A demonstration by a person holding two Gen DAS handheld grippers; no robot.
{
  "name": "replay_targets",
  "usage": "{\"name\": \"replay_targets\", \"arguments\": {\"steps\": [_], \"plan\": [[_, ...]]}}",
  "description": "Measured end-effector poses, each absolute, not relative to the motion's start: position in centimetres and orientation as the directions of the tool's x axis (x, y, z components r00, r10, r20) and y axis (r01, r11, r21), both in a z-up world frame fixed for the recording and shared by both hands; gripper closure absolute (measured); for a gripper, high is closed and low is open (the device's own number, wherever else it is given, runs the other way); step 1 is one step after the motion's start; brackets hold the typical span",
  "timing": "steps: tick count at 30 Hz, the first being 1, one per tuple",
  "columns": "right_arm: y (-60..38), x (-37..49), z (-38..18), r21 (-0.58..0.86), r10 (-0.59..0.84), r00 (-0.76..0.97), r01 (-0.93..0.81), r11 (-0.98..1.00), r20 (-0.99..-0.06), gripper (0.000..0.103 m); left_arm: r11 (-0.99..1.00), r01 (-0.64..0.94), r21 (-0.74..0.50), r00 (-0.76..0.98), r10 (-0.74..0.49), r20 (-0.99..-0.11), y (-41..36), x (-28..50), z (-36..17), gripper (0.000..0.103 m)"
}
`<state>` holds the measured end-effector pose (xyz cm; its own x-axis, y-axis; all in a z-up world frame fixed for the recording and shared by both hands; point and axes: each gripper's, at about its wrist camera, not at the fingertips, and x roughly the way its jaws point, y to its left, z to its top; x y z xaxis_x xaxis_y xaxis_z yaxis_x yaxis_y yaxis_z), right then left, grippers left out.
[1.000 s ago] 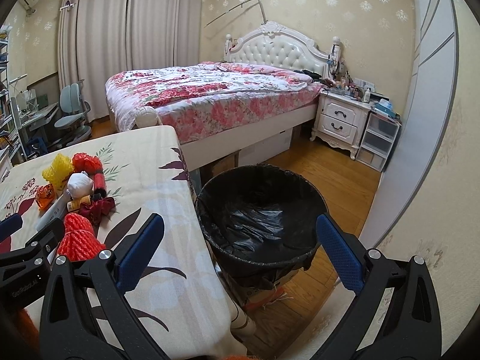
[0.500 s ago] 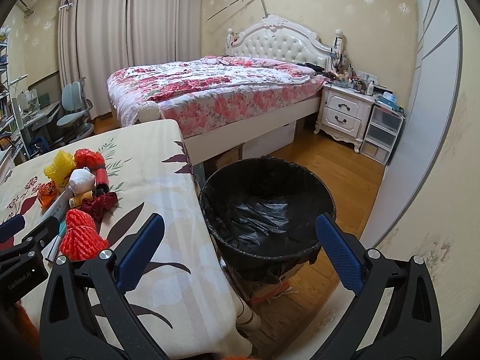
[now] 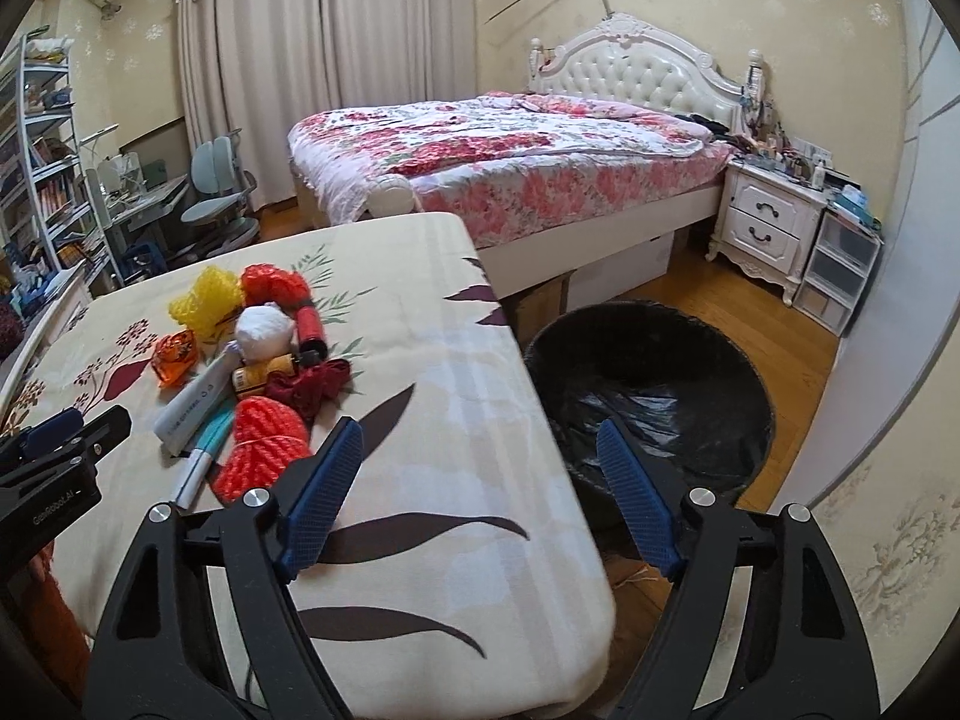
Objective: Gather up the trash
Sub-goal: 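Grasp the red foam mesh with the right tool while the left grasps the white tube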
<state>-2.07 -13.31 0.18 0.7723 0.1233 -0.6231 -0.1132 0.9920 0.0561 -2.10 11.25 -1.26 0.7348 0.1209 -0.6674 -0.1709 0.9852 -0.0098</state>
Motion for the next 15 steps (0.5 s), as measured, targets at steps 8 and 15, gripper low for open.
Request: {"name": "replay_targets", "arguments": {"steps": [8,15], "plan": [[-7.2,-1.6,-0.3,0.045,0.232,0.726,-0.268,0.962,-0.647,0.024,0.973,-0.232,0.012,0.717,0.180,-0.674,14.3,-2.5,-2.1,0.034],[-4.3,-0.8,-1.9,0.006,0.229,0.693,-0.309,0.951,-0.684,0.024,0.970,-0.243,-0.014,0.710,0.168,-0.684,15.5,-2.5,-2.8,0.027]]}}
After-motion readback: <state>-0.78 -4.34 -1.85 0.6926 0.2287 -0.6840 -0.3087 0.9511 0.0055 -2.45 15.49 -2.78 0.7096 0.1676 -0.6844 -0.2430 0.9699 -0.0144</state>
